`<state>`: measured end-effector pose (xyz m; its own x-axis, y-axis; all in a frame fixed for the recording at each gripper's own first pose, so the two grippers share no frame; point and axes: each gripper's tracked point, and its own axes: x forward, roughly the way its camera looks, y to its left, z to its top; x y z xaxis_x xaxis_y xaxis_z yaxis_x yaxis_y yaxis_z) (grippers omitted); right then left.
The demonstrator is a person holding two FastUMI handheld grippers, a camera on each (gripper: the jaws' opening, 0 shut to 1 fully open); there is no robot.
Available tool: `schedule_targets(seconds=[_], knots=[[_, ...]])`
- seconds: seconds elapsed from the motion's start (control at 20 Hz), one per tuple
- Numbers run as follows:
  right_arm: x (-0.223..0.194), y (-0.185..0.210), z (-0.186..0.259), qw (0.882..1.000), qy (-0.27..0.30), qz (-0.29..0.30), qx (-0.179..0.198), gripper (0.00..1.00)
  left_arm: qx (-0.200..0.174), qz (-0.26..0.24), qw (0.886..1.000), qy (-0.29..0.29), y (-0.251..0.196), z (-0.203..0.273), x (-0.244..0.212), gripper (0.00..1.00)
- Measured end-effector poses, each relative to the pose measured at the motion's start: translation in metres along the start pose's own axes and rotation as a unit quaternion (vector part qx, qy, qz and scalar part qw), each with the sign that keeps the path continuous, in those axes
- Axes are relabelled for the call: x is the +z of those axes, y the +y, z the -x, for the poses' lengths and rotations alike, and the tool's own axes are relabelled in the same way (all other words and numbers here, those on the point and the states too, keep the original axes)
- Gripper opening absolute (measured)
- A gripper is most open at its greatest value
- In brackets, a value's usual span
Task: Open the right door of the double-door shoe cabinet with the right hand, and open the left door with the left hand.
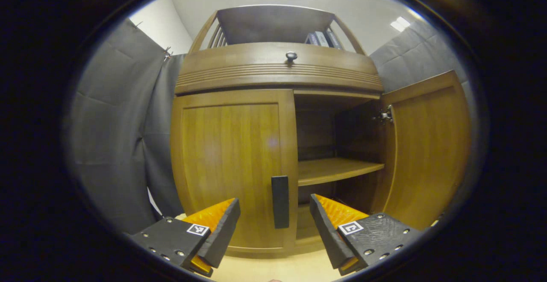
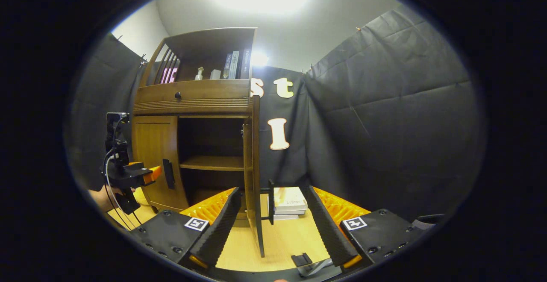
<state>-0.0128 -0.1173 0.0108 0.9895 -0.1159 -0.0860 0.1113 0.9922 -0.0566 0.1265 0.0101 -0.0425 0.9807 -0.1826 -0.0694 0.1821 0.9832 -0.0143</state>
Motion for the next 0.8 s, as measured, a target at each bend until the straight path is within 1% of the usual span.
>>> schedule_targets(seconds=[0.1,0.15,0.25,0.3,0.45,0.5,0.6,0.65,0.75,0.8], knots=[[0.0,-0.004,0.006,1.0,0.005,-0.002,-0.007,0.98,0.003,0.001,1.0,0.01,-0.001,-0.018,-0.01,0.94],[0.001,-0.007,0.009,1.0,0.007,-0.007,-0.01,1.0,0.003,0.004,1.0,0.013,0.0,-0.024,-0.014,0.94],[0.004,-0.013,0.014,1.0,0.011,-0.013,-0.017,0.95,0.008,0.005,1.0,0.011,0.003,-0.041,-0.018,0.94],[0.004,-0.016,0.015,1.0,0.015,-0.013,-0.021,0.95,0.012,0.002,1.0,0.009,0.005,-0.05,-0.018,0.94],[0.001,-0.021,0.02,0.999,0.024,-0.007,-0.029,1.0,0.015,0.001,1.0,0.014,0.006,-0.072,-0.026,0.94],[0.001,-0.021,0.021,0.999,0.025,-0.006,-0.03,0.95,0.016,-0.001,1.0,0.019,0.007,-0.08,-0.029,0.94],[-0.002,-0.022,0.02,0.999,0.031,-0.005,-0.03,0.98,0.017,-0.002,0.999,0.032,0.006,-0.092,-0.036,0.94],[-0.004,-0.023,0.02,0.999,0.033,-0.004,-0.031,1.0,0.015,0.002,0.999,0.036,0.005,-0.096,-0.039,0.9],[-0.005,-0.027,0.018,0.999,0.035,-0.005,-0.033,0.98,0.009,0.01,0.999,0.044,-0.001,-0.103,-0.043,0.8],[-0.004,-0.029,0.016,0.999,0.037,-0.007,-0.034,0.98,-0.006,0.014,0.999,0.046,-0.006,-0.108,-0.045,0.75]])
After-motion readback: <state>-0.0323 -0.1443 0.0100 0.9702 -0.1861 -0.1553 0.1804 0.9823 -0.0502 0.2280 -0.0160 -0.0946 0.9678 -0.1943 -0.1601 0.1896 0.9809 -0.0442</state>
